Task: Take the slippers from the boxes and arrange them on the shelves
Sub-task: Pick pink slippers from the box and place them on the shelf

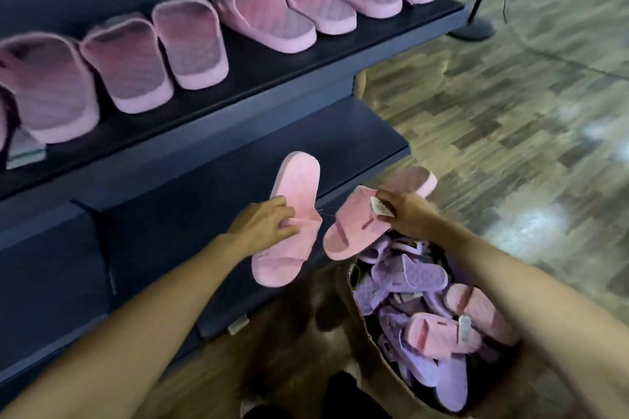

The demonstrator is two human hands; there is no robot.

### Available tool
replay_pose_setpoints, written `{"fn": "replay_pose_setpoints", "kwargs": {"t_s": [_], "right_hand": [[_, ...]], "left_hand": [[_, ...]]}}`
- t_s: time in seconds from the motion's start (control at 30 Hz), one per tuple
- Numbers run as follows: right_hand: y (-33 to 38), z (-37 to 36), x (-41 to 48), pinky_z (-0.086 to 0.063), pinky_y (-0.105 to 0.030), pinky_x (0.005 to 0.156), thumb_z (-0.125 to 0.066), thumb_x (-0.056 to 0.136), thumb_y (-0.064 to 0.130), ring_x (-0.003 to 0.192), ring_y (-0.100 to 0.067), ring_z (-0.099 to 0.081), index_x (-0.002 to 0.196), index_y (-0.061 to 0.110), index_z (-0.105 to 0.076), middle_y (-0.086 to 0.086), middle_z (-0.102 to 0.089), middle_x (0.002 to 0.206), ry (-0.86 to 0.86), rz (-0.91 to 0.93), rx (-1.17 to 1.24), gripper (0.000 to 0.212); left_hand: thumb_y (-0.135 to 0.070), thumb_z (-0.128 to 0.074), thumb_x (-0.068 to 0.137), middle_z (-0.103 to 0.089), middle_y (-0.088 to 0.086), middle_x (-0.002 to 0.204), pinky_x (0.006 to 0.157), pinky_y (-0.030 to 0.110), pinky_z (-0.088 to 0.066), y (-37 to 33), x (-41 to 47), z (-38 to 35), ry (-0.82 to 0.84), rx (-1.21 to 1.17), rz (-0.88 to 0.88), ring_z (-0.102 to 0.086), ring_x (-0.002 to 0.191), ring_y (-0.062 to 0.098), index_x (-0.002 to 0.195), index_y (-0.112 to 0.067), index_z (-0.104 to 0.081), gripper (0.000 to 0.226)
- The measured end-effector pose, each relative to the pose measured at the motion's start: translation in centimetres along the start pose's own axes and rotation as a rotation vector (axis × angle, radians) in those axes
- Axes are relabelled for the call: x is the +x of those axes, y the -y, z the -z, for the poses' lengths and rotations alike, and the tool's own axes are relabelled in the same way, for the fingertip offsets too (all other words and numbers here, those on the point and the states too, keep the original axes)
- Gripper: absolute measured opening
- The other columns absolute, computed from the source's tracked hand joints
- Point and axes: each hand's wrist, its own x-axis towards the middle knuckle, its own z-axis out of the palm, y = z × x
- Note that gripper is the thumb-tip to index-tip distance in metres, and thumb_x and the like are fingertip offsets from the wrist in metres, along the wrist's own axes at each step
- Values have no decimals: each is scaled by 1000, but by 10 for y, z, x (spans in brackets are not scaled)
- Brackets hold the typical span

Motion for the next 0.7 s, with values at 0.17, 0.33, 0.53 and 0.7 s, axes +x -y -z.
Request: {"fn": "replay_pose_setpoints", "kwargs": {"t_s": [0.17,0.33,0.53,0.7], "right_hand": [[14,28,-5,-48,-31,75,-68,73,10,85,-31,-63,94,25,-58,-10,-68,90,-4,318,-66,28],[28,54,-5,-34,-22,73,-42,80,14,71,-24,-61,86,27,-50,-5,-68,75,-140,449,-253,16],[45,72,-1,-28,-33,104,-51,87,16,114,-22,-54,123,24,-52,0,-64,116,-56,257,-488,37],[63,77,12,-30,-34,100,-46,91,25,113,-28,-56,114,10,-50,-11,-62,117,-187,-129,-413,28]], "left_hand": [[-35,-54,92,-44,-6,101,64,27,-33,-3,-6,29,-134,13,-53,-47,78,14,101,-15,-61,24],[-33,-56,91,-50,-9,108,64,30,-37,2,-12,49,-157,70,-107,-54,82,17,105,-17,-63,22],[-27,-56,90,-50,-5,107,77,42,-48,14,-15,63,-141,68,-160,-58,83,24,102,-15,-64,18],[-44,-51,88,-48,-3,97,76,39,-47,8,-17,77,-157,153,-151,-56,83,21,91,-13,-64,34]]}}
